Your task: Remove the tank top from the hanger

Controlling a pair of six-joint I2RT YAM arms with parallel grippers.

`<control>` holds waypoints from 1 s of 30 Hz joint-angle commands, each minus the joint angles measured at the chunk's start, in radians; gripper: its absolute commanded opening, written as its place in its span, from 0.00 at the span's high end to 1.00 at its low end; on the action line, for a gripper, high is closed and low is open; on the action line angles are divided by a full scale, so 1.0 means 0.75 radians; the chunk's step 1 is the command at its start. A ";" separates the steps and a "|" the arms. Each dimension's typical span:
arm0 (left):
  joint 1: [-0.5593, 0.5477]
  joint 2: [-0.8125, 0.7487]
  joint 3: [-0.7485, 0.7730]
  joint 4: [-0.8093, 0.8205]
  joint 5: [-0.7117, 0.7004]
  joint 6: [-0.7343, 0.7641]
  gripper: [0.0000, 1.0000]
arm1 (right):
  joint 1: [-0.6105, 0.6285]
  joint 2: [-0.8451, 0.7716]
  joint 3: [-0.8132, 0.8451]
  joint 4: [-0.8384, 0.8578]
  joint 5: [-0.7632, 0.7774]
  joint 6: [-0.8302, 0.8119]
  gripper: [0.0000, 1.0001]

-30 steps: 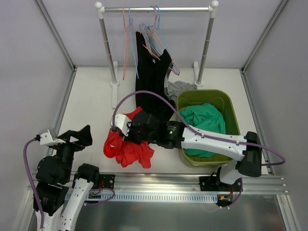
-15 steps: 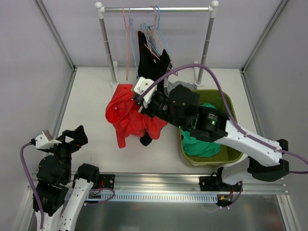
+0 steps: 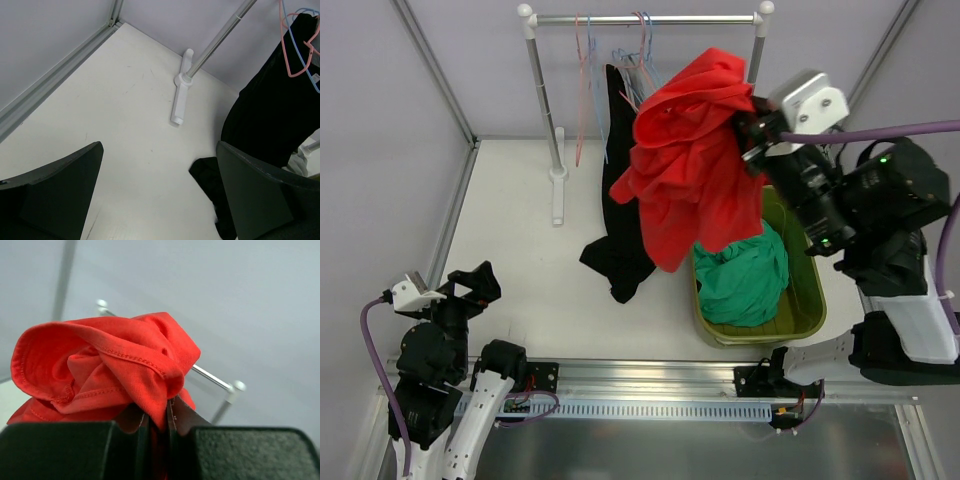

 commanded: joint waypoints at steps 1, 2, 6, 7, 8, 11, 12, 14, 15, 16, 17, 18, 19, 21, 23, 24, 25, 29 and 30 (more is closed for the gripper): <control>0.005 -0.220 0.025 0.006 -0.009 -0.018 0.01 | -0.072 -0.090 0.025 0.074 0.196 -0.165 1.00; 0.003 -0.220 0.025 0.006 -0.007 -0.020 0.01 | -0.113 -0.109 0.011 0.076 0.208 -0.165 1.00; 0.003 -0.220 0.025 0.008 -0.001 -0.020 0.01 | -0.182 -0.232 -0.102 0.076 0.249 -0.128 1.00; 0.003 -0.220 0.023 0.008 -0.003 -0.022 0.01 | -0.195 -0.254 -0.169 0.076 0.272 -0.108 1.00; 0.003 -0.220 0.023 0.006 -0.003 -0.022 0.01 | -0.229 -0.303 -0.210 0.076 0.276 -0.100 1.00; 0.003 -0.220 0.021 0.006 0.001 -0.022 0.01 | -0.366 -0.403 -0.425 0.076 0.282 0.000 1.00; 0.003 -0.220 0.021 0.008 0.003 -0.022 0.01 | -0.411 -0.430 -0.494 0.076 0.272 0.047 1.00; 0.003 -0.220 0.021 0.008 0.007 -0.024 0.01 | -0.542 -0.487 -0.708 0.056 0.192 0.219 1.00; 0.003 -0.220 0.021 0.006 0.005 -0.024 0.01 | -0.587 -0.534 -0.776 0.049 0.158 0.280 1.00; 0.003 -0.220 0.021 0.006 0.011 -0.022 0.01 | -0.628 -0.555 -0.842 0.045 0.099 0.338 1.00; 0.003 -0.220 0.019 0.008 0.013 -0.022 0.01 | -0.709 -0.571 -0.962 0.041 0.062 0.454 1.00; 0.003 -0.220 0.019 0.006 0.013 -0.022 0.01 | -0.753 -0.606 -1.016 0.039 0.013 0.505 1.00; 0.003 -0.218 0.019 0.006 0.017 -0.022 0.01 | -0.790 -0.618 -1.061 0.041 -0.069 0.555 1.00; 0.003 -0.218 0.019 0.008 0.020 -0.020 0.01 | -0.892 -0.633 -1.153 0.043 -0.139 0.661 1.00; 0.003 -0.218 0.019 0.006 0.022 -0.020 0.01 | -0.963 -0.641 -1.192 0.047 -0.198 0.714 1.00; 0.003 -0.218 0.019 0.008 0.024 -0.020 0.01 | -0.982 -0.641 -1.227 0.049 -0.213 0.761 1.00; 0.003 -0.218 0.017 0.006 0.024 -0.020 0.01 | -0.996 -0.641 -1.247 0.049 -0.213 0.786 1.00; 0.003 -0.218 0.019 0.006 0.028 -0.020 0.01 | -1.104 -0.623 -1.415 0.049 -0.139 0.984 1.00; 0.003 -0.218 0.017 0.008 0.030 -0.020 0.01 | -1.125 -0.616 -1.458 0.049 -0.131 1.088 1.00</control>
